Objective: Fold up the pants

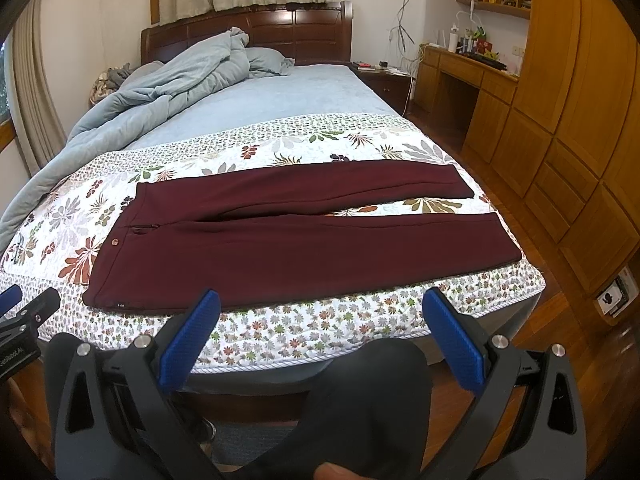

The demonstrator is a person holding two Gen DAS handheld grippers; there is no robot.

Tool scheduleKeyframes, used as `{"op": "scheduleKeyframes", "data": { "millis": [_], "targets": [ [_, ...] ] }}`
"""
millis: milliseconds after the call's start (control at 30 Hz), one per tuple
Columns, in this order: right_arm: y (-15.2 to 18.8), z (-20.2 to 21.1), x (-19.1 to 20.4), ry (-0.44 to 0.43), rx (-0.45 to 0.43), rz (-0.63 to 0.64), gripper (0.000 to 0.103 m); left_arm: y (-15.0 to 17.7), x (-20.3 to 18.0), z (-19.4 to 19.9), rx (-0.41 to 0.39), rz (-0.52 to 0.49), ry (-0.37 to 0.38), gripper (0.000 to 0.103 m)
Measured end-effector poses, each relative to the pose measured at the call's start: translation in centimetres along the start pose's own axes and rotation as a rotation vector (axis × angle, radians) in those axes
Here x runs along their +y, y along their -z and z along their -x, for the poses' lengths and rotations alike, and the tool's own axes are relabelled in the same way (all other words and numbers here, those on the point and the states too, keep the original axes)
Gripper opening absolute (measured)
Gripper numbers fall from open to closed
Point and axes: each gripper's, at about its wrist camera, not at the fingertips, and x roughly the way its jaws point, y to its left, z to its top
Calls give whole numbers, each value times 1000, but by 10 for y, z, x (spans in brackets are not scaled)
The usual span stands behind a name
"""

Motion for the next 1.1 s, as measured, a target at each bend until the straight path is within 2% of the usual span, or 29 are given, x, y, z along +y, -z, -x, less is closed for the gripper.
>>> {"op": "scheduleKeyframes", "data": {
  "millis": [1100],
  "targets": [
    [4,-3,2,-2,16,2,101,3,1,-1,3,0,-6,95]
  ]
}}
